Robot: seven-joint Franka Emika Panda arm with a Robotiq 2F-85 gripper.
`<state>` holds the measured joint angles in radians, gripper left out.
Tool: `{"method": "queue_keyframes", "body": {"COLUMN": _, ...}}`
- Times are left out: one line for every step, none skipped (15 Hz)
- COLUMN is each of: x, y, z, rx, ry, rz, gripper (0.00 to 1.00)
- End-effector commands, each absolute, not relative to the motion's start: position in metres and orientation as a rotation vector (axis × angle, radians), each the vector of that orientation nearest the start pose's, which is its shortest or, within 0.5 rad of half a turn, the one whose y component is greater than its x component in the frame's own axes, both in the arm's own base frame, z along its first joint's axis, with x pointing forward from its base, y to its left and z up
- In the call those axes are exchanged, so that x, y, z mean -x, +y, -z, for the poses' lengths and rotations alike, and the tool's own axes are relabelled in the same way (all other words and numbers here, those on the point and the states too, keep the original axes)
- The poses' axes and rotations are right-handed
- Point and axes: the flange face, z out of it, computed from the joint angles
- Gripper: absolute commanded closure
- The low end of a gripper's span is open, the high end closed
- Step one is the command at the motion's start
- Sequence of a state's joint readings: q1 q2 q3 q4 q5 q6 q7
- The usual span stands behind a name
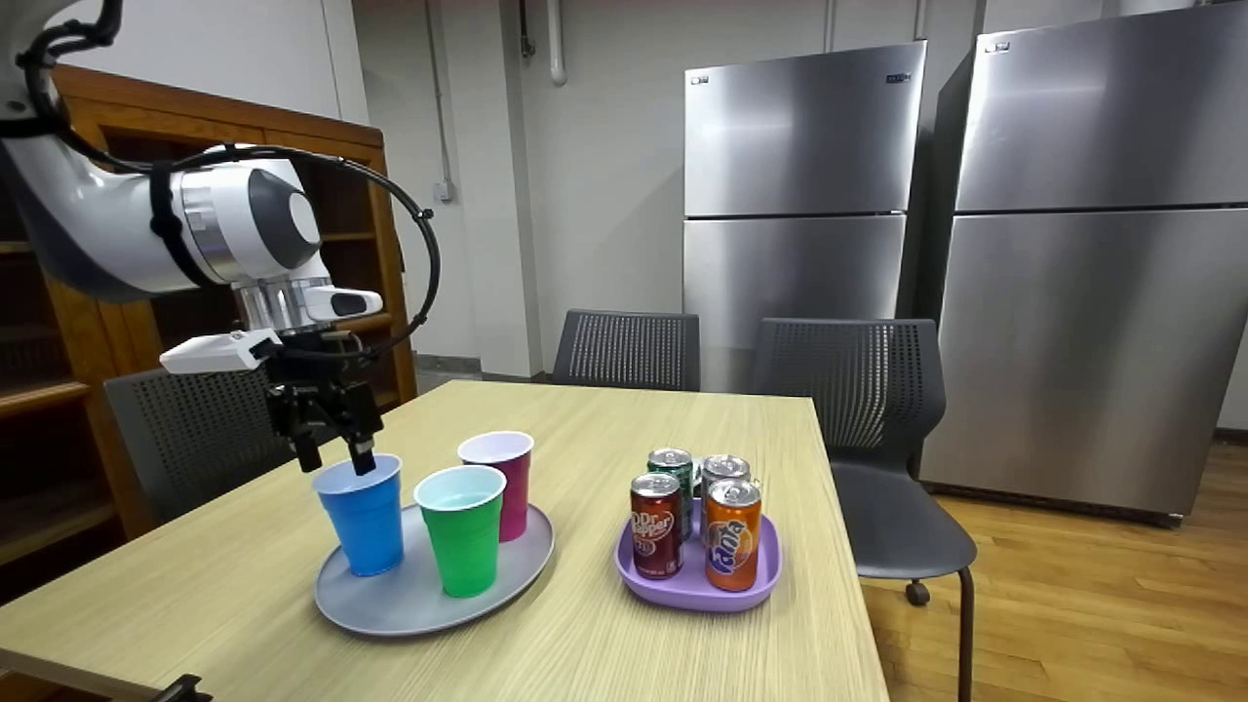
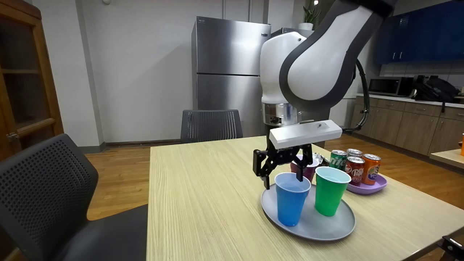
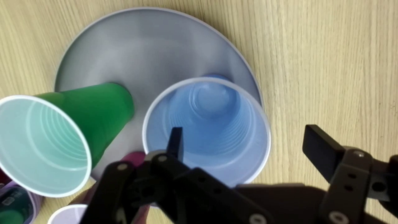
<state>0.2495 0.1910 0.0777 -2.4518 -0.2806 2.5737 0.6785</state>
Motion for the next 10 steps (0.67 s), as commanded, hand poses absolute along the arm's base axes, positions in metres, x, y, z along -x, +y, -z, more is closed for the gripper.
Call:
{"method": "queue_keyframes", "body": {"x": -0.4538, "y": 0.163, "z": -0.2224, "rx": 3.28, "ry": 0.208, "rz": 0.013, "gripper": 0.0}}
{"method": "queue_keyframes", "body": {"x": -0.4542, "y": 0.1631, "z": -0.2227, "rx": 3.278, "ry": 0.209, "rz": 0.021, "gripper": 0.0}}
{"method": "queue_keyframes", "body": {"x": -0.4549, "y": 0.1632, "z": -0.2234, "rx": 3.276, "ry": 0.21, "rz": 0.031, "gripper": 0.0}}
{"method": "queue_keyframes", "body": {"x": -0.4555, "y": 0.1633, "z": -0.2239, "rx": 3.273, "ry": 0.211, "rz": 0.041, "gripper": 0.0}}
{"method": "queue_keyframes", "body": {"x": -0.4563, "y": 0.1637, "z": -0.2243, "rx": 3.27, "ry": 0.212, "rz": 0.05, "gripper": 0.0}}
{"method": "queue_keyframes", "body": {"x": -0.4573, "y": 0.164, "z": -0.2241, "rx": 3.269, "ry": 0.212, "rz": 0.06, "gripper": 0.0}}
{"method": "queue_keyframes", "body": {"x": -0.458, "y": 0.1643, "z": -0.2245, "rx": 3.265, "ry": 0.216, "rz": 0.064, "gripper": 0.0}}
{"method": "queue_keyframes", "body": {"x": -0.4582, "y": 0.1646, "z": -0.225, "rx": 3.262, "ry": 0.215, "rz": 0.067, "gripper": 0.0}}
{"method": "queue_keyframes", "body": {"x": -0.4585, "y": 0.1646, "z": -0.2258, "rx": 3.262, "ry": 0.215, "rz": 0.076, "gripper": 0.0}}
{"method": "queue_keyframes", "body": {"x": -0.4591, "y": 0.1647, "z": -0.2265, "rx": 3.258, "ry": 0.218, "rz": 0.088, "gripper": 0.0}}
